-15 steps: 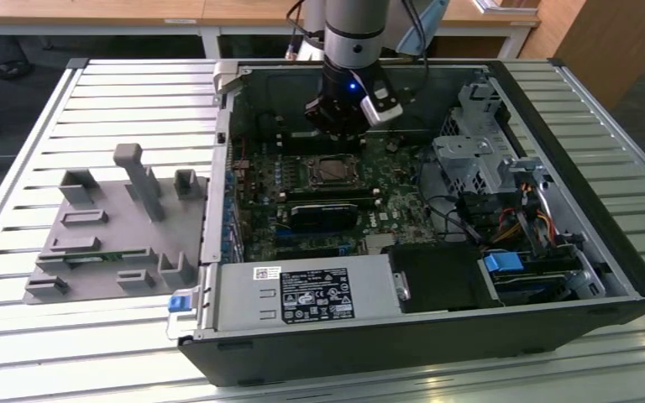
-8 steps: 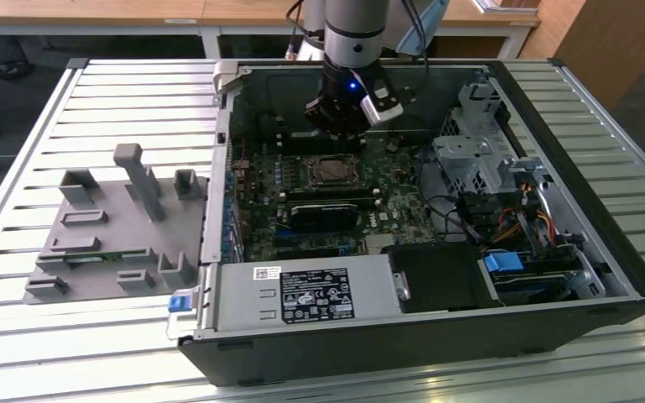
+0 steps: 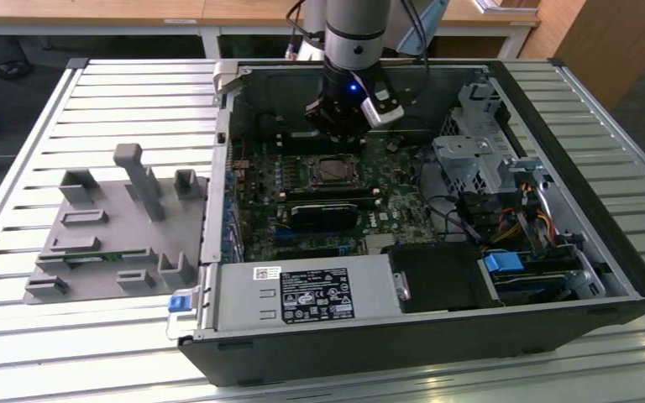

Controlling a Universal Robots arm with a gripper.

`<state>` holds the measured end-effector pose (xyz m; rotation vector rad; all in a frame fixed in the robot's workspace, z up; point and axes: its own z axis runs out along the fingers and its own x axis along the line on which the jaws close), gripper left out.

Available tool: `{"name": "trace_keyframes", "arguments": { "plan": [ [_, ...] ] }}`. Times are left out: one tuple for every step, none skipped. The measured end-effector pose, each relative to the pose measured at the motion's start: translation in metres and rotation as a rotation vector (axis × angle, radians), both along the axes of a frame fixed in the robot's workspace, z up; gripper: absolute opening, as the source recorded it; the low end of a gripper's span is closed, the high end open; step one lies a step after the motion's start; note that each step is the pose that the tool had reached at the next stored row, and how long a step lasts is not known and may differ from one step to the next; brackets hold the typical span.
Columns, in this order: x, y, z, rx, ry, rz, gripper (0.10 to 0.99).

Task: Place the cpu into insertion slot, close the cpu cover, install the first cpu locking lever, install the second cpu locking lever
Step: 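Install the first cpu locking lever, then install the second cpu locking lever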

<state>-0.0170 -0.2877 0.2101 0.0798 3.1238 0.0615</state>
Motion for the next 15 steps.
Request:
{"name": "trace_keyframes", "arguments": {
  "plan": [
    [0.0,-0.0004,0.0,0.0,0.0,0.0,0.106],
    [0.0,-0.0007,0.0,0.0,0.0,0.0,0.106],
    [0.0,-0.001,0.0,0.0,0.0,0.0,0.106],
    [0.0001,-0.0011,-0.0001,0.0,-0.0001,0.0,0.106],
    [0.0001,-0.0012,0.0,0.0,0.0,0.0,0.106],
    [0.0002,-0.0014,0.0,0.0,0.0,0.0,0.106],
    [0.0003,-0.0016,0.0,0.0,0.0,0.0,0.106],
    [0.0003,-0.0017,0.0,0.0,0.0,0.0,0.106],
    [0.0003,-0.0018,0.0,0.0,0.0,0.0,0.106],
    [0.0003,-0.0021,0.0,0.0,0.0,0.0,0.106],
    [0.0003,-0.0023,0.0,0.0,0.0,0.0,0.106],
    [0.0003,-0.0024,0.0,0.0,0.0,0.0,0.106],
    [0.0003,-0.0026,0.0,0.0,0.0,0.0,0.106],
    [0.0003,-0.0028,0.0,0.0,0.0,0.0,0.106],
    [0.0003,-0.0031,0.0,0.0,0.0,0.0,0.106]
  ]
}}
